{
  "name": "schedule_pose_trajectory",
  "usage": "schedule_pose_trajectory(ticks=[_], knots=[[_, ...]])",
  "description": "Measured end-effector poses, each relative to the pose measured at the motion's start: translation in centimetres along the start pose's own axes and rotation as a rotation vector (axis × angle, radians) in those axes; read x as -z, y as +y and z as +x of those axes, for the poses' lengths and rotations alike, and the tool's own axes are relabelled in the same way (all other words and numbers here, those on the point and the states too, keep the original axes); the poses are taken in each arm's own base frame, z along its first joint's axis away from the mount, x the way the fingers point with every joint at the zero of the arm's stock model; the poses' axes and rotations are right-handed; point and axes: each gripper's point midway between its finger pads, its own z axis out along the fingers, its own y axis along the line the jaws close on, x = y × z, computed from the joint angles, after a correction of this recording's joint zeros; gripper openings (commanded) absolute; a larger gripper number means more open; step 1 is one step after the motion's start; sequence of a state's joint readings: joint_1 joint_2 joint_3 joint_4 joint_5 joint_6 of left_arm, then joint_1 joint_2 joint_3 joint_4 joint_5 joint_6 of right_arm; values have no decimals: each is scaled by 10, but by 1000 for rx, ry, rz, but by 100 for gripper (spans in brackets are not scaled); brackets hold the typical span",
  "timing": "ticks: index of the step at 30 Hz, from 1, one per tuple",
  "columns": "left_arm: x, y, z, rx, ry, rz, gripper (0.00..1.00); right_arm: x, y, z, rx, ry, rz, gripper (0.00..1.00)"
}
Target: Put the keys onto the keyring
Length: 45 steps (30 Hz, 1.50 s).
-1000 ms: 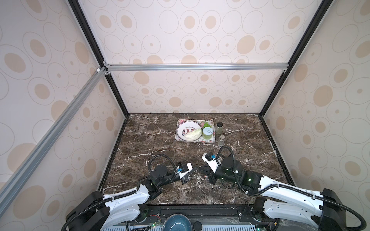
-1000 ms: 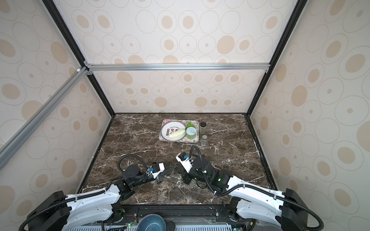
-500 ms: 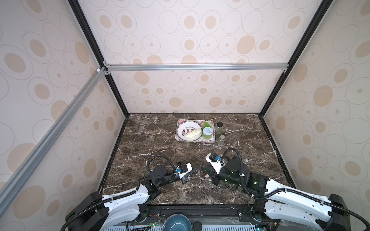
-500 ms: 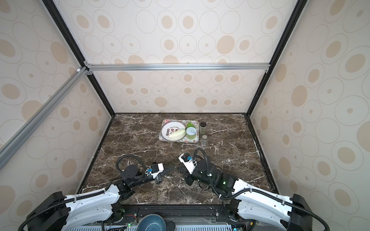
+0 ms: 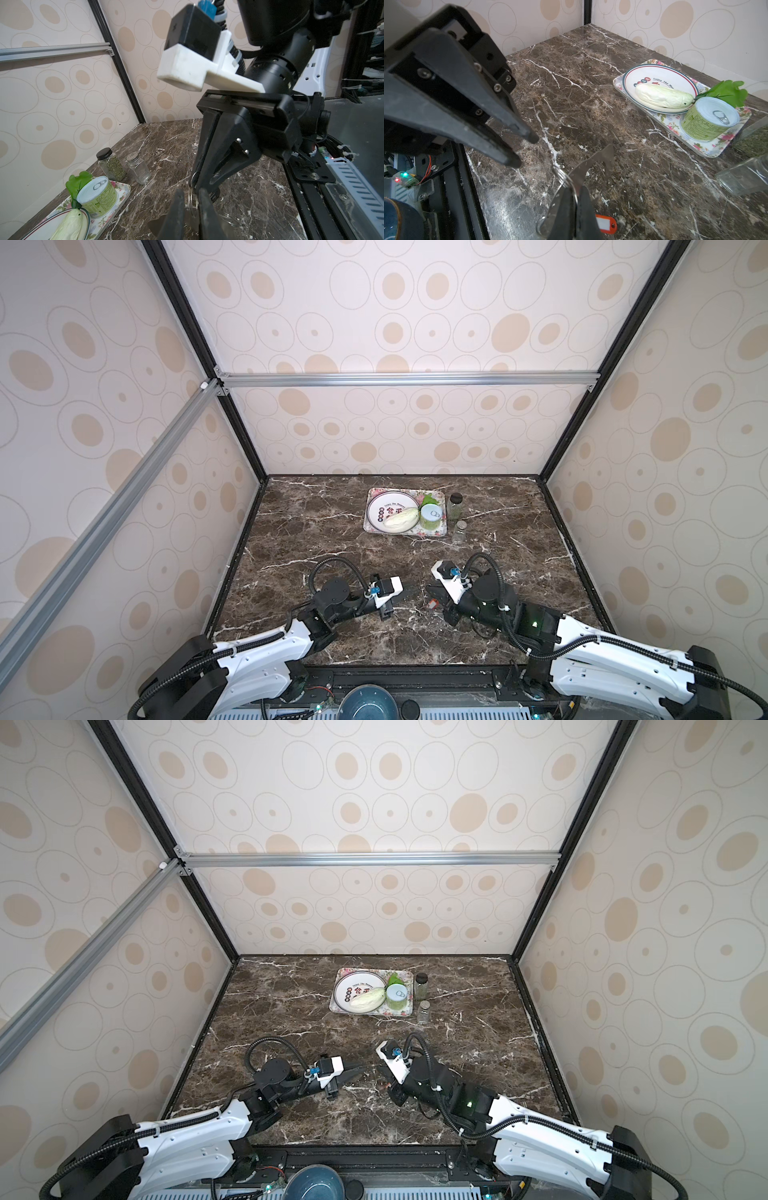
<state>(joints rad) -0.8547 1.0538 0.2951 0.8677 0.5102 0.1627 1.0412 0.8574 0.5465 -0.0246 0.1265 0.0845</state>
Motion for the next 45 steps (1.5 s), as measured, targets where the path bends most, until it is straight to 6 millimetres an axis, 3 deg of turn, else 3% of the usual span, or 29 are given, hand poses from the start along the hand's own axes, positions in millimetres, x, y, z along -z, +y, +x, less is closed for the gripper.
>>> schedule_pose_trajectory(ticks=[10,25,29,37,45], knots=[[-9,-2,7,8,49,37,22,0,2,1,24,4,7,0],[-17,-3,22,31,120,64,21,0,4,2,36,4,6,0],[-17,-3,24,30,124,64,18,0,5,2,38,4,3,0],[-18,-1,23,23,128,55,0,1,4,1,41,3,11,0],[-18,0,23,23,129,52,0,1,3,1,41,-1,14,0]])
